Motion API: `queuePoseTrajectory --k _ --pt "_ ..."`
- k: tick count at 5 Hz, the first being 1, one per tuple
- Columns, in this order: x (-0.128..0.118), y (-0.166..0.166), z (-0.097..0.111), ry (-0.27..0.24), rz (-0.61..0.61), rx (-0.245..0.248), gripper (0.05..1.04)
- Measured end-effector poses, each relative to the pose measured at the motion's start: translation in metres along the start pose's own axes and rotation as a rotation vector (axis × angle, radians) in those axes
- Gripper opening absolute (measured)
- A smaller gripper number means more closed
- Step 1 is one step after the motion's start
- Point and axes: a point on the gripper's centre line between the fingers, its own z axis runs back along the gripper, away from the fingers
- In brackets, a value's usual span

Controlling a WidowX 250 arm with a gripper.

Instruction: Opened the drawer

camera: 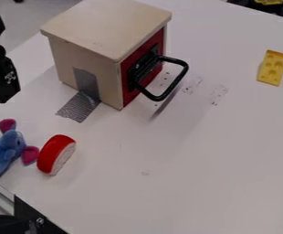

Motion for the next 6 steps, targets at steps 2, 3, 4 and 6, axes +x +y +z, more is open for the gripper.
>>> queuePoseTrajectory --k 2,3,4,6 --pt "0.023 -0.034 -0.020 0.030 -0.040 -0.007 0.999" --pt "0.049 -0.064 -0.033 0.013 -0.095 0.013 0.999" --pt "0.070 -0.101 -0.048 -0.001 -0.203 -0.002 0.999" --pt "0.132 -0.149 -0.065 -0.034 -0.289 -0.056 0.999"
